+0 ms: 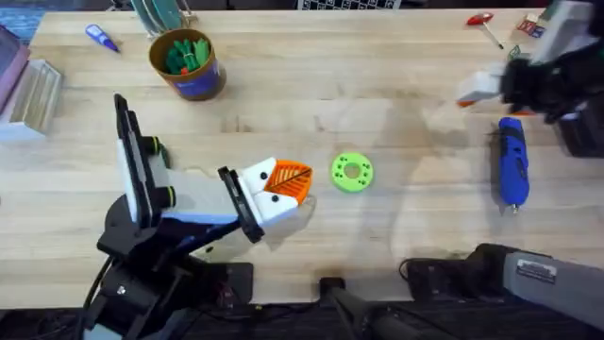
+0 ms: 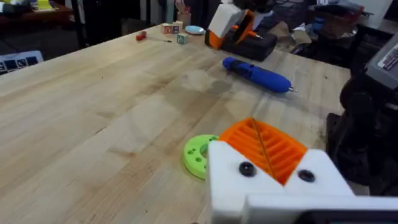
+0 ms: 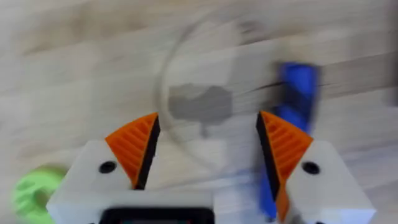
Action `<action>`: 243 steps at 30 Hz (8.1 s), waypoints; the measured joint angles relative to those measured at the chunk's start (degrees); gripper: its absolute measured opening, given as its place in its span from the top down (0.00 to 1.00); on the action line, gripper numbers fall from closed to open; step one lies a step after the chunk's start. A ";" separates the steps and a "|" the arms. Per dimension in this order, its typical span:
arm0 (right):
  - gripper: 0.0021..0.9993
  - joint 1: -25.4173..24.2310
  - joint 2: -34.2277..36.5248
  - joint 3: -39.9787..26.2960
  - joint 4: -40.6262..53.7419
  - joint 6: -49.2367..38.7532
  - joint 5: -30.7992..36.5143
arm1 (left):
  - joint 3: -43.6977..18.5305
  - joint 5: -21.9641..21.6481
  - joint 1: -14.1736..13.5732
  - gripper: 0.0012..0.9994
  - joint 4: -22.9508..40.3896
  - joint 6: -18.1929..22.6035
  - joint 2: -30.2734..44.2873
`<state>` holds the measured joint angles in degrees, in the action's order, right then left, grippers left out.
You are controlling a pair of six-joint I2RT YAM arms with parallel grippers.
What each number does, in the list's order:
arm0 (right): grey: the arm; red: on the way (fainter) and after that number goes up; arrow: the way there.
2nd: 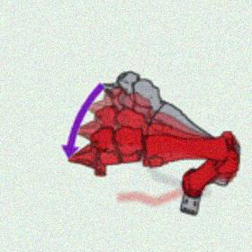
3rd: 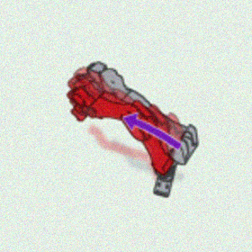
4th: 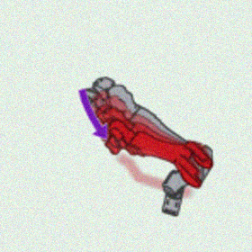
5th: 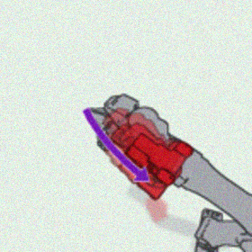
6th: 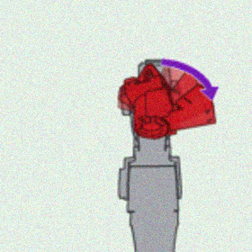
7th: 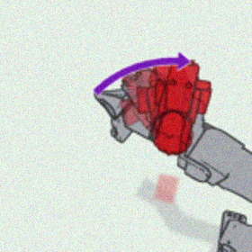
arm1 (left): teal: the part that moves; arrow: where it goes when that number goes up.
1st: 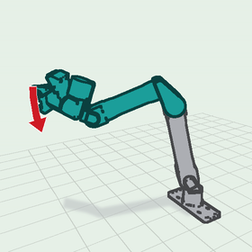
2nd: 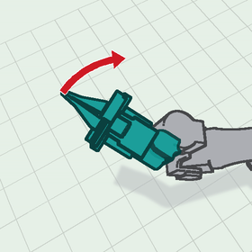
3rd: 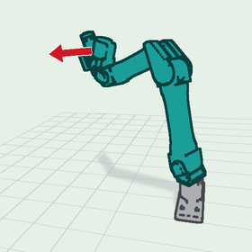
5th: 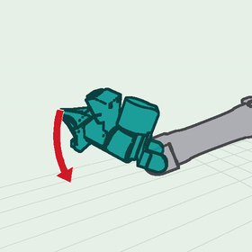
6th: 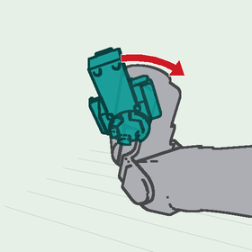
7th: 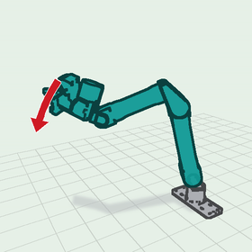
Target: Pick up the gripper from the table and insert it into the empty holder that is missing its gripper. Then pick up a screw, insert it into the mounting hole, and use the screwdriver to tighten it. Finally, clean up the table by picking up the vegetable and placing it into the bucket.
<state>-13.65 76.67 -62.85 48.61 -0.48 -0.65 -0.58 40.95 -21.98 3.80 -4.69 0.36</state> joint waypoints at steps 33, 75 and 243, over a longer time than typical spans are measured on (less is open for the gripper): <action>0.04 -24.04 22.78 -1.35 -4.69 -23.89 -5.16 | 0.00 0.00 0.00 0.99 -0.01 0.00 0.00; 0.98 -14.37 -7.21 -1.20 -10.12 -14.70 -37.55 | 0.00 0.00 0.00 0.99 -0.01 0.00 0.00; 0.06 35.23 3.69 18.78 -49.08 -39.01 12.14 | 0.00 -0.04 0.00 0.32 -0.01 0.20 0.00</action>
<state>21.58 80.35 -44.07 -0.47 -39.49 11.49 -0.58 40.91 -21.98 3.79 -4.49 0.36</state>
